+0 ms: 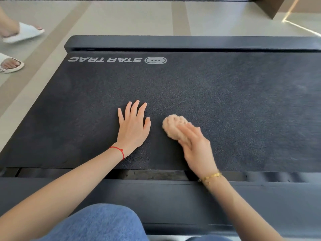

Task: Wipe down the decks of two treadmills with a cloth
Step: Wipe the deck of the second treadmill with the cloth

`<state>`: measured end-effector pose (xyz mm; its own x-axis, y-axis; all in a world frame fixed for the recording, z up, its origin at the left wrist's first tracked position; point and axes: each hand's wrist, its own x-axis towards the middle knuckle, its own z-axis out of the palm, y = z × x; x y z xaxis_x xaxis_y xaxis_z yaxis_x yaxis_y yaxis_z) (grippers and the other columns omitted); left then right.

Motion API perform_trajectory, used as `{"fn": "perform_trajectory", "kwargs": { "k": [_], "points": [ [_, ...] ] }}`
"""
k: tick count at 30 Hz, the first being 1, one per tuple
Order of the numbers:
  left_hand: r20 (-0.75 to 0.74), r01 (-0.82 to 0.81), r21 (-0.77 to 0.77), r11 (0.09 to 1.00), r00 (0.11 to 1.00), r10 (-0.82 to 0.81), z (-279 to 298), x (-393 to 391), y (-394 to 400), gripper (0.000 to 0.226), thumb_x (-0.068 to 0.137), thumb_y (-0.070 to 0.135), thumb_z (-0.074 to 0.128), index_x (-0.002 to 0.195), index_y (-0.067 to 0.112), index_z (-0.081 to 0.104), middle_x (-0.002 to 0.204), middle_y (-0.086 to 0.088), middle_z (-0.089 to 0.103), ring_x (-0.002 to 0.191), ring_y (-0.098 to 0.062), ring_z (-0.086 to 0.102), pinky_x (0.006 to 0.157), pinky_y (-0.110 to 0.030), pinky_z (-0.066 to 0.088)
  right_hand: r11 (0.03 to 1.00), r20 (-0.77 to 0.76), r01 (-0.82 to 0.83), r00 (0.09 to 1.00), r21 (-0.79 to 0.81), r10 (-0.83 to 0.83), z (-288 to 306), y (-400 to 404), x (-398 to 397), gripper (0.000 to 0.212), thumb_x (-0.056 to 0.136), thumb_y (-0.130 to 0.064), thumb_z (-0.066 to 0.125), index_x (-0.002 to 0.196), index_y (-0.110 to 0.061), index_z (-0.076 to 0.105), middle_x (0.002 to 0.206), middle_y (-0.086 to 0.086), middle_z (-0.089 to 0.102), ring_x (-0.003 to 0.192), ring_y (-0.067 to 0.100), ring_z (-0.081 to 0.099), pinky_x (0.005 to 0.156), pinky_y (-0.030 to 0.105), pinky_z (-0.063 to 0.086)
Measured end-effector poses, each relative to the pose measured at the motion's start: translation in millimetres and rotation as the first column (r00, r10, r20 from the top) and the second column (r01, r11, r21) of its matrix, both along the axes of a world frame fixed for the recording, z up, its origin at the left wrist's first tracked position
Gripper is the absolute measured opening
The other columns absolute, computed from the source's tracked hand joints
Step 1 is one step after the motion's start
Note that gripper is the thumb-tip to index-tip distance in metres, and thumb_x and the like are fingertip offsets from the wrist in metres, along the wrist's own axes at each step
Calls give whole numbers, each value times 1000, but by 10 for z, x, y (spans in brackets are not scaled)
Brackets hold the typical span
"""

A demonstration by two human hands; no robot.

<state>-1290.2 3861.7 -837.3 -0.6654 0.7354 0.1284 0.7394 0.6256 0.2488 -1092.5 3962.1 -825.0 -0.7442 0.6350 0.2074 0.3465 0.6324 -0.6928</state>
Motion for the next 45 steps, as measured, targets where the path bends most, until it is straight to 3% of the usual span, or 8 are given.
{"fn": "perform_trajectory", "kwargs": {
  "k": [4, 12, 17, 20, 26, 31, 40, 45],
  "points": [
    [2, 6, -10, 1000, 1000, -6, -18, -15, -3, 56, 101, 36, 33, 154, 20, 26, 163, -5, 20, 151, -26, 10, 121, -56, 4, 998, 24, -49, 999, 29, 48, -29, 171, 35, 51, 89, 4, 58, 134, -21, 58, 142, -5, 52, 137, 18, 42, 121, 35, 19],
    [-22, 5, -44, 999, 1000, -6, -21, -21, 9, 58, 100, 40, 27, 154, 20, 27, 162, -6, 21, 151, -28, 12, 121, -58, 7, 932, 90, 363, 928, -8, -361, 92, 951, -609, 49, 89, 4, 48, 133, -14, 57, 142, 13, 49, 135, 33, 40, 114, 47, 28],
    [-42, 12, -62, 998, 999, -15, -22, -33, -7, 59, 98, 40, 25, 154, 20, 26, 162, -6, 21, 151, -27, 12, 120, -58, 9, 999, 39, -43, 998, -1, 43, 15, 416, -863, 47, 93, 1, 52, 136, -19, 56, 143, 2, 51, 137, 24, 41, 115, 44, 31],
    [-47, 17, -62, 998, 999, -20, -36, -45, -20, 60, 98, 41, 24, 155, 19, 26, 163, -6, 20, 151, -27, 11, 121, -58, 10, 994, 7, -112, 994, 10, 112, -27, 446, -773, 47, 91, 3, 56, 132, -17, 59, 138, 2, 56, 135, 21, 45, 116, 41, 31],
    [-44, 12, -87, 996, 999, -16, -14, -23, 16, 60, 99, 40, 24, 154, 18, 26, 162, -7, 21, 151, -28, 11, 120, -59, 10, 988, 98, 103, 989, 118, -114, 37, 1248, -903, 47, 86, 6, 50, 128, -13, 61, 119, 15, 61, 115, 36, 55, 98, 36, 40],
    [-54, 8, -127, 992, 998, -15, -5, -21, 43, 62, 97, 40, 18, 154, 18, 25, 161, -9, 21, 151, -30, 12, 118, -62, 13, 934, 120, 349, 927, 74, -355, 58, 1643, -1481, 51, 89, 5, 43, 137, -11, 52, 144, 13, 46, 133, 36, 40, 114, 42, 29],
    [-59, 13, -166, 986, 998, -23, 5, -48, 43, 65, 95, 42, 12, 155, 19, 23, 162, -7, 19, 151, -28, 11, 118, -61, 13, 978, 110, -205, 974, 41, 200, 1, 1059, -1758, 46, 93, -1, 49, 135, -19, 56, 136, 6, 54, 128, 30, 47, 109, 44, 37],
    [-47, 22, -168, 986, 998, -30, -8, -37, 46, 64, 96, 42, 12, 156, 20, 20, 163, -6, 17, 152, -28, 9, 118, -61, 13, 990, 135, -46, 990, 130, 28, 22, 1618, -1490, 44, 90, 1, 50, 130, -16, 60, 128, 11, 59, 120, 33, 53, 104, 40, 41]
  ]
}}
